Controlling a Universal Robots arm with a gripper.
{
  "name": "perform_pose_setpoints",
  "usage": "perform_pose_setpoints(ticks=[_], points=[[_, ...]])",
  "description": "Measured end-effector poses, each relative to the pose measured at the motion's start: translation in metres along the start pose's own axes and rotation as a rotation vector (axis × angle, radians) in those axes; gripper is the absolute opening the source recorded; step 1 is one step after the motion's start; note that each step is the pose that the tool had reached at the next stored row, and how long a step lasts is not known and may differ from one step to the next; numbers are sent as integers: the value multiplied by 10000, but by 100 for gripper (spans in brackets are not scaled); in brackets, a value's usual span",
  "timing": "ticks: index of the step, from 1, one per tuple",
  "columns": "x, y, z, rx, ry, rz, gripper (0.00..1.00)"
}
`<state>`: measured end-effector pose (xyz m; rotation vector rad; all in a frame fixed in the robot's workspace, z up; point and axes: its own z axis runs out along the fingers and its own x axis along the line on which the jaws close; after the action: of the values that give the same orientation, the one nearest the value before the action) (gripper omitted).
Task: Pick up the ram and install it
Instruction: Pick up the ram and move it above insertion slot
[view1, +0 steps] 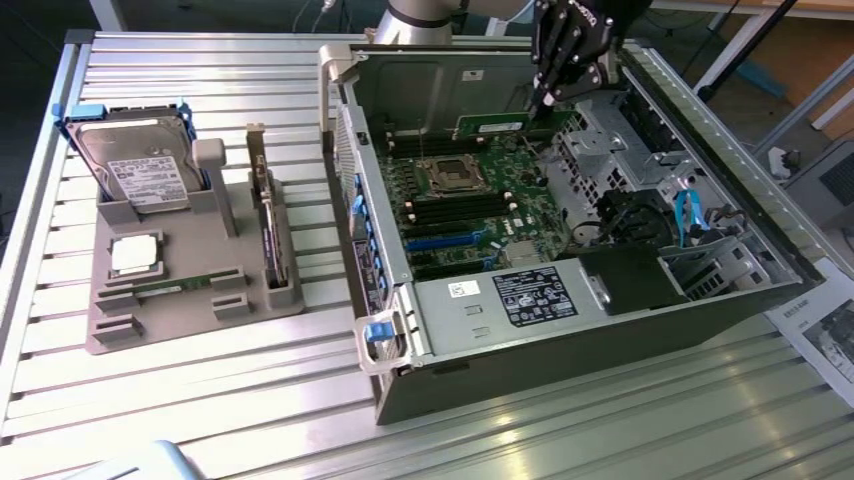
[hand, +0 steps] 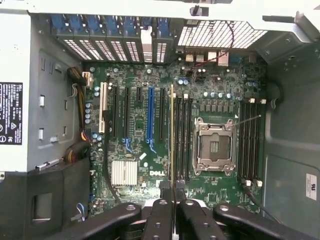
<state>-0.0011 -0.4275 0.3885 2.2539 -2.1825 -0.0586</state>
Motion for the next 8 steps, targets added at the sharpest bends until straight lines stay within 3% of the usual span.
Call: perform_pose_setpoints(ticks=[8], points=[[4, -4, 162, 24, 1, 0, 12]])
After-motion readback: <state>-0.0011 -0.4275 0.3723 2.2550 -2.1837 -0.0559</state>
